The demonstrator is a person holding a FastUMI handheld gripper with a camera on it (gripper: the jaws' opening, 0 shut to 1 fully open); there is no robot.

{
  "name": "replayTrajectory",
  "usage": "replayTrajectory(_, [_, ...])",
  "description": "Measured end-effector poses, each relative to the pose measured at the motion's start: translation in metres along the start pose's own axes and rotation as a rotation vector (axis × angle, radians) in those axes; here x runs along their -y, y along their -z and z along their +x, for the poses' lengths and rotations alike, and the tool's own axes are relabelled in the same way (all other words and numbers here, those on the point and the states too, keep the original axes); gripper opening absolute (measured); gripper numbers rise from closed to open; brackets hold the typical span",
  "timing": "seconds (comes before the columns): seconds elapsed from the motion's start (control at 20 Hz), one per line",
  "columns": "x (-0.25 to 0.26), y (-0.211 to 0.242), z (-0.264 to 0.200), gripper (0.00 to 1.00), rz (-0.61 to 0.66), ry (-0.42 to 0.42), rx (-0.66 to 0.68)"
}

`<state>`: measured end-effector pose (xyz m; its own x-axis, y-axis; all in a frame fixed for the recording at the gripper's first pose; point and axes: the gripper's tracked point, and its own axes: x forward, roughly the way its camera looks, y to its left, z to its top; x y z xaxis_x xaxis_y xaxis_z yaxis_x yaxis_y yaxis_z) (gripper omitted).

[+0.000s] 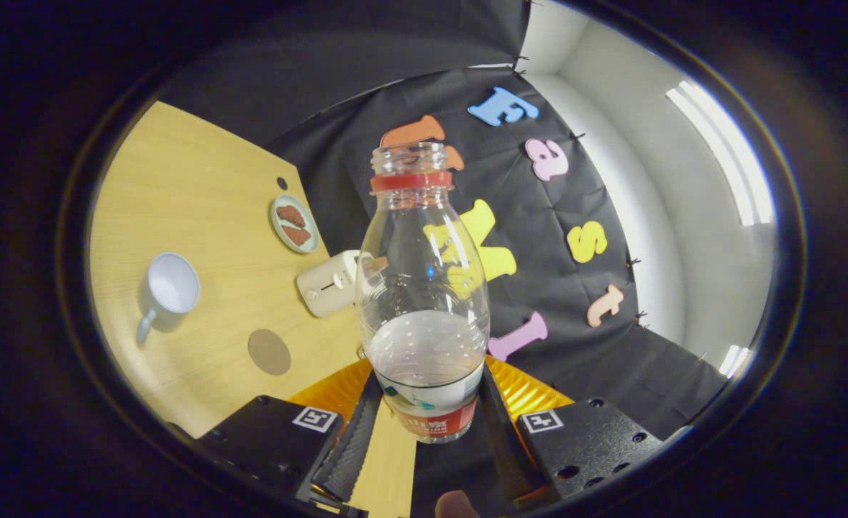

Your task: Take the bottle from table, then pour the juice into the cup, finally place the bottle on the coaster

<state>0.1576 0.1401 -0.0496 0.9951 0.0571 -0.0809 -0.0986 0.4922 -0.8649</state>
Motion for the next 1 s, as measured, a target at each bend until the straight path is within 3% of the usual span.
replayTrajectory(0.15, [0.013, 0.013, -0.015, 0.78, 0.157, -0.024, -0.011])
replayTrajectory(0.5, [0.023, 0.019, -0.019, 0.78, 0.657, -0.153, 0.053])
replayTrajectory(0.7, [0.036, 0.022, -0.001, 0.78, 0.838, -0.194, 0.071])
replayTrajectory(1.0, [0.018, 0.02, 0.029, 0.78, 0.985, -0.313, 0.007])
